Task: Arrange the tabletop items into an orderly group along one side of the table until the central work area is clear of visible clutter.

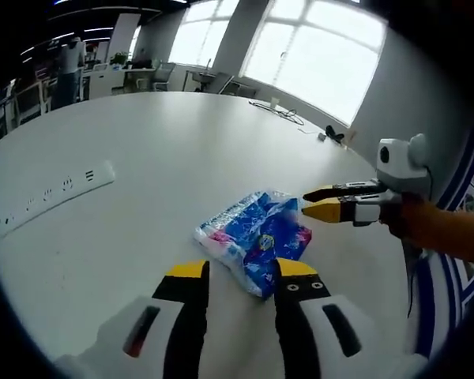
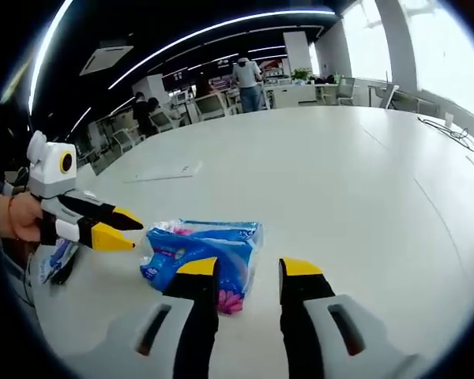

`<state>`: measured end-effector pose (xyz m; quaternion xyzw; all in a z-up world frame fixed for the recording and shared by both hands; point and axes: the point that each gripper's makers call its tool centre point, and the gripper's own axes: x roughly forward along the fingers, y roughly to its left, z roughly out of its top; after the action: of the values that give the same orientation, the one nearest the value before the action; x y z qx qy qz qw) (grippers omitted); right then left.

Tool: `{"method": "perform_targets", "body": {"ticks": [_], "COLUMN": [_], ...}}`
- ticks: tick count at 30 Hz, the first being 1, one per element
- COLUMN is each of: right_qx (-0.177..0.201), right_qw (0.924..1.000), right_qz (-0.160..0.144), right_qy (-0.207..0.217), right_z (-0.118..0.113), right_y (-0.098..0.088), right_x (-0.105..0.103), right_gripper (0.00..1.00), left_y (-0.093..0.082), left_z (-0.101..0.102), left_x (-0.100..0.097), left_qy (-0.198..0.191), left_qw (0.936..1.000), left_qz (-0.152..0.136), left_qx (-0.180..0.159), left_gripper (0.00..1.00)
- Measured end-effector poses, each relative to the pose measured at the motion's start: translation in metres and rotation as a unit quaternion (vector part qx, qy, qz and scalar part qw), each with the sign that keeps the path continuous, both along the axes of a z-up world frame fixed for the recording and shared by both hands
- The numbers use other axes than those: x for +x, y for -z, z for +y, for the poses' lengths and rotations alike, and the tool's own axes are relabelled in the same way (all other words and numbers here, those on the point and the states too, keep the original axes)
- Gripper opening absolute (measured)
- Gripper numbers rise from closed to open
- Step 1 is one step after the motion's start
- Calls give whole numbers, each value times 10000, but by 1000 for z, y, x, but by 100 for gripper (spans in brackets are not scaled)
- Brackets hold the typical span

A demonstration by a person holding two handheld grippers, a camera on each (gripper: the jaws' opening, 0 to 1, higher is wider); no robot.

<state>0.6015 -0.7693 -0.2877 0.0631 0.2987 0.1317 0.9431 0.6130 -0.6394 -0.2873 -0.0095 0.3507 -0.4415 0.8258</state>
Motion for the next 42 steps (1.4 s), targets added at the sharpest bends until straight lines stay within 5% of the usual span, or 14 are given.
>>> {"method": "perform_targets", "body": {"ticks": [21,42], "right_qx": [33,49], "right_qw": [9992,9972], "right_qz": [-359,-546], "right_qy": [-166,-510], "right_z": [19,46], "right_y": [-44,-76], "right_x": [-4,-18], "right_gripper": [38,51], "left_y": [-44,-75], "left_z": [15,53], "left_x": [-2,-14], "left_qy": [-122,-279], "left_qw": [9996,9986], "left_qz": [-245,-435], "left_qx": [-119,-113], "left_gripper": [51,61]}}
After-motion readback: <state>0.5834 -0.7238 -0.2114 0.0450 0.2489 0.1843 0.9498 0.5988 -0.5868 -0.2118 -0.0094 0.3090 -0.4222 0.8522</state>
